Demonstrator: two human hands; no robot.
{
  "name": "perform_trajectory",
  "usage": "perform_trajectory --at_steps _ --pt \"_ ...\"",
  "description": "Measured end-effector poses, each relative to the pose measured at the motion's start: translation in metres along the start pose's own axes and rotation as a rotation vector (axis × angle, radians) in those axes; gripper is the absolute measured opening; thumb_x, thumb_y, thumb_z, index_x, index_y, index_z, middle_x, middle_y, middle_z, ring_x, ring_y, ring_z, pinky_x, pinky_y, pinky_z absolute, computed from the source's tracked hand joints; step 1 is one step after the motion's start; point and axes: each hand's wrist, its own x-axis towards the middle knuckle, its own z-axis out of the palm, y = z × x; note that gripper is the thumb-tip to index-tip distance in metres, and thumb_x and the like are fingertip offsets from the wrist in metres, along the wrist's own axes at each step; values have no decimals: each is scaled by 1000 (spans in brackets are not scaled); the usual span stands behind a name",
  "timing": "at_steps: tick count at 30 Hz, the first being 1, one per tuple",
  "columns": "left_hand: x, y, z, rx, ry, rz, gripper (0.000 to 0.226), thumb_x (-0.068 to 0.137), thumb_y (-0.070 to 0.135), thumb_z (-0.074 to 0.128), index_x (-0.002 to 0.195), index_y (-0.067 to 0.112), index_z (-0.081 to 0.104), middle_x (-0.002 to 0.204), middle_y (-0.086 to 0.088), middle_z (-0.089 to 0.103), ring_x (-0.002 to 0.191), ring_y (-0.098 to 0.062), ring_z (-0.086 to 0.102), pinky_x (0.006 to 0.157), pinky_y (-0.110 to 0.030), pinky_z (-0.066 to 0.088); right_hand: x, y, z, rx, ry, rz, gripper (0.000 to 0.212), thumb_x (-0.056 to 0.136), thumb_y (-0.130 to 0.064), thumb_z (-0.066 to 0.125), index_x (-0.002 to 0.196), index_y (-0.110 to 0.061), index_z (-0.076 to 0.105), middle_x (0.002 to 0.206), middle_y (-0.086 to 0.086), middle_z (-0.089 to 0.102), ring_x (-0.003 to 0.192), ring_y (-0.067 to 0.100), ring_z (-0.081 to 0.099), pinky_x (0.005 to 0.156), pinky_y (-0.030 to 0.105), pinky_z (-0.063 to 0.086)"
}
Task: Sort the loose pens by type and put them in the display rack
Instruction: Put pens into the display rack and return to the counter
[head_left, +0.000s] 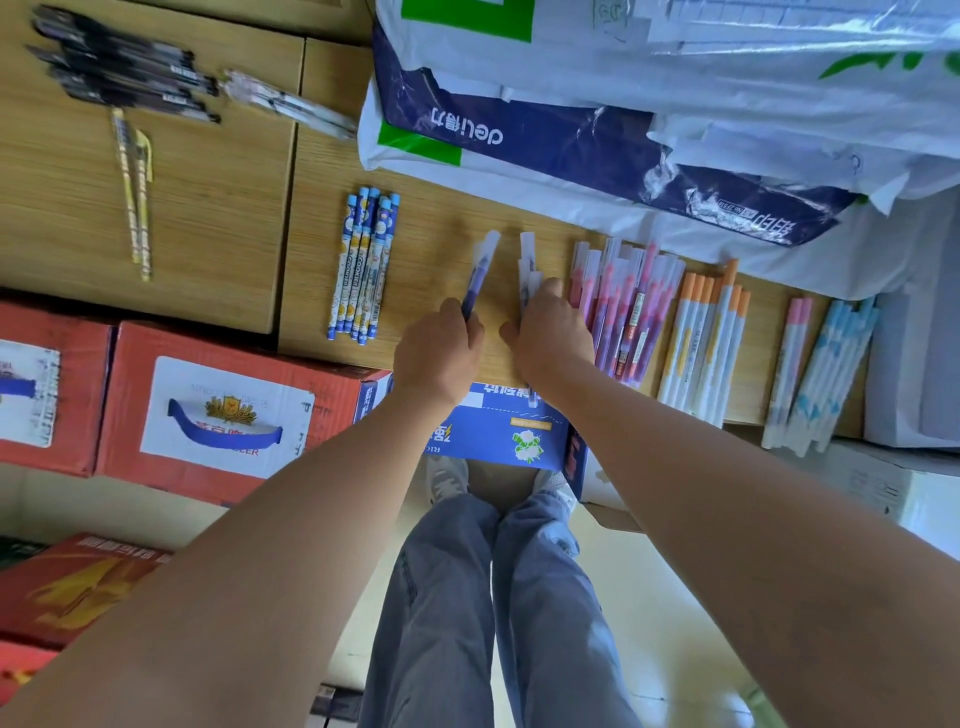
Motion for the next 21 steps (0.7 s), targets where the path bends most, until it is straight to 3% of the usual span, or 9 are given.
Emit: perform_trajectory --at_steps 4,7,12,14,17,19,21 --pt "-3 4 -10 -144 -33 -29 28 103 26 34 107 4 51 77 -6 53 71 -29 55 60 -36 36 -10 4 -9 149 -51 -135 20 91 -19 54 95 -6 41 71 3 50 61 19 50 51 28 34" --pt "-12 17 -24 -264 -78 -19 22 103 25 36 103 7 50 73 -4 50 63 -23 47 57 -33 29 -29 7 -32 354 -66 -181 10 91 -14 50 85 -7 48 61 0 58 50 10 53 46 23 39" --pt "-34 58 -51 -580 -243 -30 15 101 21 39 93 11 49 67 -2 48 59 -26 44 56 -33 34 -76 16 -89 607 8 -120 27 98 -20 45 77 -5 53 49 -3 61 32 2 47 38 18 37" --pt "-50 84 -67 -658 -310 1 16 102 20 38 90 15 47 69 -4 53 55 -22 46 51 -32 36 -94 23 -112 692 66 -73 28 99 -25 44 81 -6 54 49 -4 60 36 7 48 37 19 37" --pt "-79 129 -92 -749 -369 36 13 103 21 37 106 12 47 74 -7 60 53 -17 54 44 -24 40 -117 38 -144 818 175 -5 36 97 -32 50 95 2 61 73 13 65 60 25 58 55 31 46" --pt "-95 158 -102 -731 -376 82 12 103 19 38 109 11 46 72 -4 58 49 -12 53 43 -25 41 -135 50 -167 916 226 25 35 95 -32 53 98 2 62 75 11 62 64 24 56 56 31 45" --pt "-112 186 -109 -681 -364 146 14 102 24 41 105 15 51 77 -4 61 54 -12 58 54 -34 49 -152 65 -190 993 269 38 30 95 -29 55 92 0 60 68 5 59 57 18 56 50 25 45"
